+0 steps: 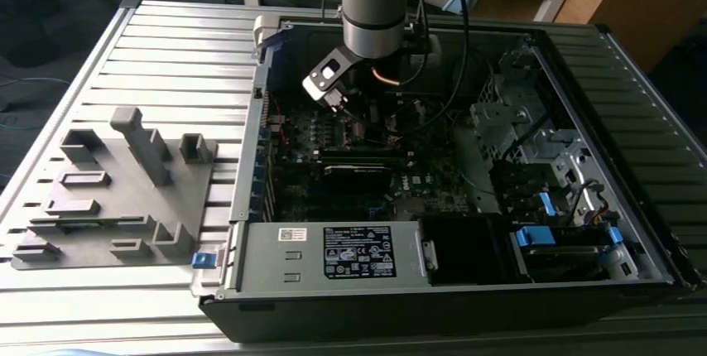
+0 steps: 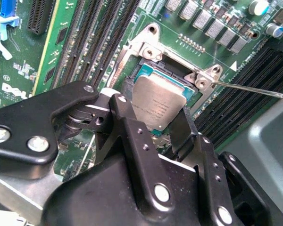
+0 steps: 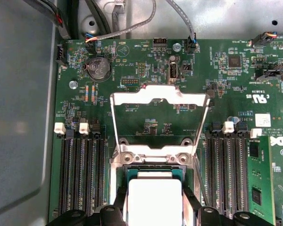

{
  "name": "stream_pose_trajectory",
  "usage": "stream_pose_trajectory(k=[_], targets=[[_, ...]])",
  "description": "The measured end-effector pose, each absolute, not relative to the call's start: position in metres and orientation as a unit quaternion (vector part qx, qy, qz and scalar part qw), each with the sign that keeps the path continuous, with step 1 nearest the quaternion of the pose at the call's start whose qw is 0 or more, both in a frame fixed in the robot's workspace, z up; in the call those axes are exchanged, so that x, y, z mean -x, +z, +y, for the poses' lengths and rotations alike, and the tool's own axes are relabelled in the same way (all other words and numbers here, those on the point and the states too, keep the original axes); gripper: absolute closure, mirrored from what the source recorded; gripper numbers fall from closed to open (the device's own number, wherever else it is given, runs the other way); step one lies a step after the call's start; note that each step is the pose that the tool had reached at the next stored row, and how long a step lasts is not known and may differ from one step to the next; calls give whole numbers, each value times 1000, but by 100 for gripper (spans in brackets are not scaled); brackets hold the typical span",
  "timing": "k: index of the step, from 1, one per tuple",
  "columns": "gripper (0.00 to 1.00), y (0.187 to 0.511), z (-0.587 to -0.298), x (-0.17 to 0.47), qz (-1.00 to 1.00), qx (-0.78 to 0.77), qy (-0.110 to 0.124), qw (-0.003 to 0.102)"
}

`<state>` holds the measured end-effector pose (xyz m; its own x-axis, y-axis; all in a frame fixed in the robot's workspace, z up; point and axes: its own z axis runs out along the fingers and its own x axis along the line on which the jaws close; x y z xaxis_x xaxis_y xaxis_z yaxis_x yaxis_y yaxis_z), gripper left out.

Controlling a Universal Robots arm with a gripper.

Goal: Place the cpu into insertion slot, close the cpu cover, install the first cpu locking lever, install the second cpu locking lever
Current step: 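Place the cpu into insertion slot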

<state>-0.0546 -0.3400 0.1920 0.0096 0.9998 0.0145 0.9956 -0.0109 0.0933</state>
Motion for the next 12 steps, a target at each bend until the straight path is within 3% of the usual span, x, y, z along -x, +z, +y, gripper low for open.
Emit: stream_pose_trajectory(k=[12], targets=[[46,191,-340,55,703,-710,38,28]])
